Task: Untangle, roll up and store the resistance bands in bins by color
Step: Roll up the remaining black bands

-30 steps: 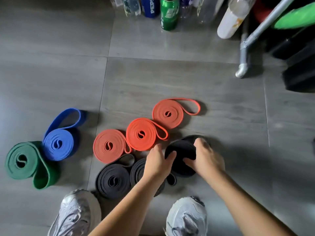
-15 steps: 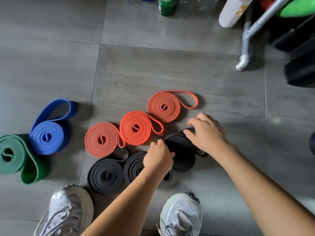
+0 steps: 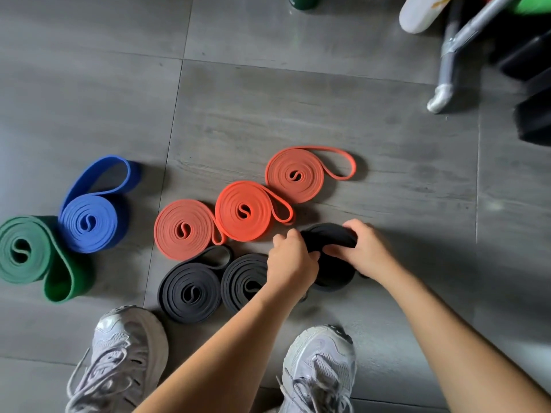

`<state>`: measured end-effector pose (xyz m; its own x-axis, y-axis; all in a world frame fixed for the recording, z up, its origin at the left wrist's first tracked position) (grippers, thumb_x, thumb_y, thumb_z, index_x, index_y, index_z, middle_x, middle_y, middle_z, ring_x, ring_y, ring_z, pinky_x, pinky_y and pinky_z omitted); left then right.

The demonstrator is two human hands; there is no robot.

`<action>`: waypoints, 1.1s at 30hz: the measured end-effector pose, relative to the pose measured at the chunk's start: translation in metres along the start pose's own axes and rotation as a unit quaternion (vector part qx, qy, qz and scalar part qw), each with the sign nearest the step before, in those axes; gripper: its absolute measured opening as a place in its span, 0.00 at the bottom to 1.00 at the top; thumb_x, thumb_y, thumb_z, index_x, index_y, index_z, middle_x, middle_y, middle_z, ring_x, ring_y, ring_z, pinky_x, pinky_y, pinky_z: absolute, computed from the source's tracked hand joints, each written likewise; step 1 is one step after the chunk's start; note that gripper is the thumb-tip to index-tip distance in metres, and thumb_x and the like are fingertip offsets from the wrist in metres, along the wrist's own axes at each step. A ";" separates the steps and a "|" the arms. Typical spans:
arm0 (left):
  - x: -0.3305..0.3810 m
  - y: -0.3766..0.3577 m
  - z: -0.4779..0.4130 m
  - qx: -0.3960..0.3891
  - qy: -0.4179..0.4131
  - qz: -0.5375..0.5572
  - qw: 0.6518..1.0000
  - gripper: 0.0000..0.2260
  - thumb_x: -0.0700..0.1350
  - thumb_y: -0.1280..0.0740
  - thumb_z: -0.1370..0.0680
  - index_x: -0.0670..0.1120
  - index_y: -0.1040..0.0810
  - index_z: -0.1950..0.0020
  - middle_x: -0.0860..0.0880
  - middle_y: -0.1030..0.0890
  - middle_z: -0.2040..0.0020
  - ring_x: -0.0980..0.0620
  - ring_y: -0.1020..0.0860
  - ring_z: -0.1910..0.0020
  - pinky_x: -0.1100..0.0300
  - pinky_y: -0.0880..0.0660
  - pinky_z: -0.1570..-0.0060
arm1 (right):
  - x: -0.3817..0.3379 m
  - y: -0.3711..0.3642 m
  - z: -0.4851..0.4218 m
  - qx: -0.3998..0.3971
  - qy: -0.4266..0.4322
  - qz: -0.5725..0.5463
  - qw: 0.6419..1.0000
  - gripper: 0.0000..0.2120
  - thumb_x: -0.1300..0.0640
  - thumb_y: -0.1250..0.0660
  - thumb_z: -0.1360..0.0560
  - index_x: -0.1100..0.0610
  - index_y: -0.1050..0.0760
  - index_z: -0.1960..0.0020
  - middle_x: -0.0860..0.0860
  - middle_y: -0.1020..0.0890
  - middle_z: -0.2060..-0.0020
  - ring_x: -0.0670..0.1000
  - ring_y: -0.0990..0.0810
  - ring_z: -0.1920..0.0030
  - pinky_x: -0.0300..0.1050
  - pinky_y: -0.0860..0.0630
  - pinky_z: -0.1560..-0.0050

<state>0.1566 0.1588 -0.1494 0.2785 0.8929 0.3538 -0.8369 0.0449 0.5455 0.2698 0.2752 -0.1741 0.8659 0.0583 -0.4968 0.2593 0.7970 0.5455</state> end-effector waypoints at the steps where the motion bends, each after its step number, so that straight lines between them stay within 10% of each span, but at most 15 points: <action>1: 0.006 -0.001 0.002 0.011 -0.017 0.011 1.000 0.18 0.50 0.34 0.24 0.42 0.33 0.38 0.41 0.31 0.40 0.37 0.28 0.42 0.49 0.31 0.43 | 0.005 0.008 0.004 0.018 -0.006 -0.044 0.999 0.21 0.47 0.22 0.38 0.50 0.27 0.50 0.52 0.19 0.54 0.54 0.21 0.53 0.50 0.24 0.51; 8: 0.000 0.036 0.048 0.175 -0.097 0.187 0.962 0.22 0.51 0.32 0.29 0.46 0.27 0.36 0.47 0.25 0.41 0.49 0.30 0.40 0.61 0.36 0.39 | -0.030 0.027 0.046 0.058 0.023 -0.141 0.988 0.23 0.49 0.20 0.40 0.51 0.25 0.50 0.50 0.17 0.55 0.50 0.19 0.55 0.46 0.24 0.52; 16: -0.133 0.040 0.096 0.299 0.050 0.296 0.906 0.21 0.46 0.31 0.26 0.42 0.28 0.34 0.48 0.27 0.41 0.60 0.33 0.43 0.73 0.42 0.44 | -0.098 -0.087 0.070 -0.072 0.110 0.021 0.991 0.25 0.43 0.24 0.37 0.51 0.26 0.44 0.47 0.19 0.52 0.51 0.20 0.50 0.48 0.25 0.49; 24: -0.159 0.008 0.074 0.246 0.111 0.333 0.903 0.25 0.59 0.33 0.28 0.41 0.24 0.40 0.45 0.22 0.45 0.45 0.25 0.43 0.47 0.30 0.40 | -0.114 -0.091 0.055 -0.033 0.184 0.190 0.964 0.37 0.36 0.28 0.37 0.52 0.30 0.34 0.49 0.32 0.38 0.51 0.34 0.35 0.42 0.39 0.37; 29: -0.166 -0.043 0.083 0.111 0.278 0.580 0.758 0.34 0.63 0.30 0.32 0.36 0.27 0.40 0.44 0.22 0.57 0.51 0.25 0.59 0.47 0.26 0.49 | -0.126 -0.082 0.042 -0.054 0.194 0.329 0.923 0.50 0.26 0.33 0.41 0.51 0.42 0.28 0.48 0.38 0.29 0.51 0.44 0.28 0.49 0.46 0.30; 33: -0.149 -0.045 0.079 0.051 0.242 0.687 0.684 0.20 0.51 0.33 0.24 0.42 0.29 0.36 0.44 0.21 0.42 0.56 0.22 0.51 0.60 0.27 0.54 | -0.129 -0.084 0.037 -0.087 0.179 0.423 0.884 0.48 0.20 0.41 0.43 0.53 0.36 0.34 0.51 0.28 0.36 0.54 0.34 0.34 0.51 0.46 0.33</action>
<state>0.1904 -0.0120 -0.1666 -0.9459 0.1068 0.3064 -0.1091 -0.9940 0.0095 0.1524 0.1789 -0.1314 0.5197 0.8392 -0.1601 -0.5123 0.4561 0.7276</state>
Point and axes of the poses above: each hand's wrist, its own z-axis away from the middle knuckle, its own y-axis out of the back of the hand, x = y × z, the point moved 9 cm from there along -z, towards the middle knuckle
